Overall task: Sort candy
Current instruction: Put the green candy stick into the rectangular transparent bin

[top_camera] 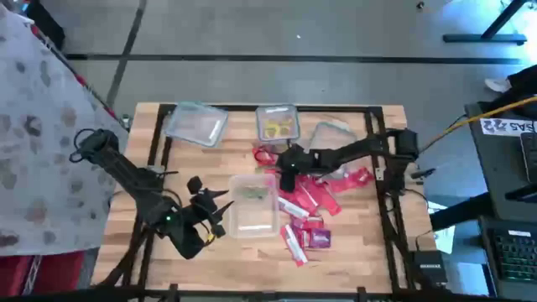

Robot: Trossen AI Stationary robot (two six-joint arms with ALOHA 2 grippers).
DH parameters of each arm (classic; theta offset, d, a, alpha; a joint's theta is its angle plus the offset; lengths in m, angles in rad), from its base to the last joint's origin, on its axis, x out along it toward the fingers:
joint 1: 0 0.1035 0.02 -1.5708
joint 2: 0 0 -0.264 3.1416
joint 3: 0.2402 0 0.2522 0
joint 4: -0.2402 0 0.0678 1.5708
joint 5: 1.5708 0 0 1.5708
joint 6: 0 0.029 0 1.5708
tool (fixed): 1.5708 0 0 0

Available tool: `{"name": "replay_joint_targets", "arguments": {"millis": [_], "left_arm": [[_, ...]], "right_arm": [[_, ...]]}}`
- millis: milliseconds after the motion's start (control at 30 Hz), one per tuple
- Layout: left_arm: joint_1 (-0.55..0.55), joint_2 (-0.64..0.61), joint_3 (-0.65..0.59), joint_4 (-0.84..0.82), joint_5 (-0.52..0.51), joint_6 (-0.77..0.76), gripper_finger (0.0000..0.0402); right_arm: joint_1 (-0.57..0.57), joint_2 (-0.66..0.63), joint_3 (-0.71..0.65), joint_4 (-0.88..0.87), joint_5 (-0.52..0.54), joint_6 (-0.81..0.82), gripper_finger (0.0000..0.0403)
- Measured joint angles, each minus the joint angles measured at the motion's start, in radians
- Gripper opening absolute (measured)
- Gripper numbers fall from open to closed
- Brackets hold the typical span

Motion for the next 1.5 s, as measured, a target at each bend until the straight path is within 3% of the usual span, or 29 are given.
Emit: {"name": "replay_joint_targets", "arguments": {"millis": [133,333,467,633,1100,1367,1500], "left_arm": [[0.0,0.0,0.0,-0.004,0.002,0.003,0.0143],[0.001,0.0,0.0,-0.005,0.002,0.003,0.0143],[0.001,0.0,0.0,-0.004,0.002,0.003,0.0143],[0.001,0.0,0.0,-0.001,0.002,0.002,0.0143],[0.001,0.0,0.0,-0.002,0.006,0.003,0.0143],[0.001,0.0,0.0,0.0,0.006,0.003,0.0143],[0.001,0.0,0.0,0.001,0.006,0.002,0.0143]], "right_arm": [[0.002,-0.001,0.0,0.005,-0.009,-0.021,0.0015],[0.015,-0.08,-0.008,-0.071,0.055,-0.009,0.0002],[0.038,-0.186,-0.004,-0.127,0.13,0.002,0.0],[0.07,-0.287,-0.005,-0.155,0.141,0.01,0.0],[0.167,-0.394,-0.004,-0.106,0.261,0.012,0.0],[0.121,-0.345,-0.004,-0.205,0.143,0.154,0.0008],[0.116,-0.251,-0.004,-0.195,0.105,0.207,0.0055]]}}
